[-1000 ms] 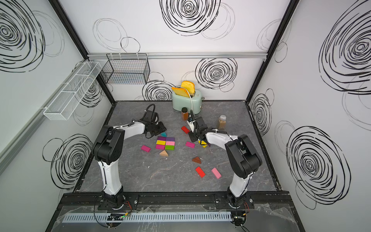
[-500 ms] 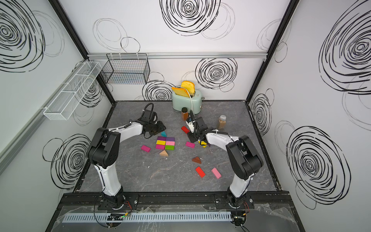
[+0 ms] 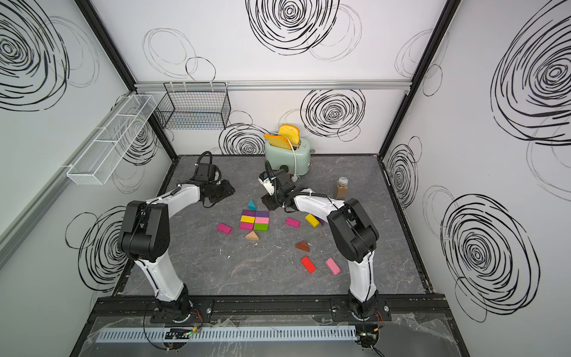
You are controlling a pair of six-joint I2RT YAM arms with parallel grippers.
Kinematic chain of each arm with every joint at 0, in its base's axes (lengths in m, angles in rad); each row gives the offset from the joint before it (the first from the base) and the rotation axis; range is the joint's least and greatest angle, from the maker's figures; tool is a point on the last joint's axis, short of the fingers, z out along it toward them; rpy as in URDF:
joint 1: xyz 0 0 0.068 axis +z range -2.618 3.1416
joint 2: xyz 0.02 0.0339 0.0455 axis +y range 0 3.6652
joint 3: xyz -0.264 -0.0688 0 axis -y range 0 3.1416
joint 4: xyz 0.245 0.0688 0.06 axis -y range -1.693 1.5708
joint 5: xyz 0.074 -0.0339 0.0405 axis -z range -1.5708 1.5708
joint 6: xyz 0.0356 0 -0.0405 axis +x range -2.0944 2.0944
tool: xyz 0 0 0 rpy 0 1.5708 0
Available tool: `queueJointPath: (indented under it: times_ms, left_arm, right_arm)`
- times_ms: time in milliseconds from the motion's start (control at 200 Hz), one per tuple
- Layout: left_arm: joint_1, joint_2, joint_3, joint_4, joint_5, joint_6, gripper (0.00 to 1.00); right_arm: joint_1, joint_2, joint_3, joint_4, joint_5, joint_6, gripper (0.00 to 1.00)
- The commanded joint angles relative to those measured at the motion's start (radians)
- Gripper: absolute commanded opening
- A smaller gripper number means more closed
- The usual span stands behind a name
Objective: Assemble a piece of candy with building blocks
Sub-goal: Assemble the building block at the center of the board.
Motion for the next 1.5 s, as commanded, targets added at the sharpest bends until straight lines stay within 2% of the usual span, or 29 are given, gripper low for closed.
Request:
queueJointPath:
  times_ms: [0, 70, 160, 410, 535, 1496]
  left_arm:
    - [-0.030, 0.006, 0.014, -0.016, -0.029, 0.036, 0.72]
    - [-0.036, 0.018, 0.020, -0.017, -0.045, 0.040, 0.87]
    - [-0.041, 0.028, 0.026, -0.023, -0.074, 0.045, 1.00]
    - [-0.051, 0.040, 0.018, -0.031, -0.107, 0.060, 0.98]
    - [-0.058, 0.042, 0.008, -0.030, -0.116, 0.066, 0.98]
    - [-0.090, 0.114, 0.013, -0.034, -0.131, 0.094, 0.98]
  right_arm:
    - [0.021, 0.054, 0.072, -0.056, -0.008, -0.026, 0.71]
    - [0.027, 0.082, 0.106, -0.069, -0.014, -0.033, 0.73]
    - [0.035, 0.101, 0.128, -0.080, -0.019, -0.045, 0.76]
    - [0.043, 0.122, 0.132, -0.083, -0.022, -0.058, 0.87]
    - [0.043, 0.132, 0.139, -0.082, -0.020, -0.064, 0.89]
    - [0.009, 0.264, 0.265, -0.145, 0.033, -0.104, 0.87]
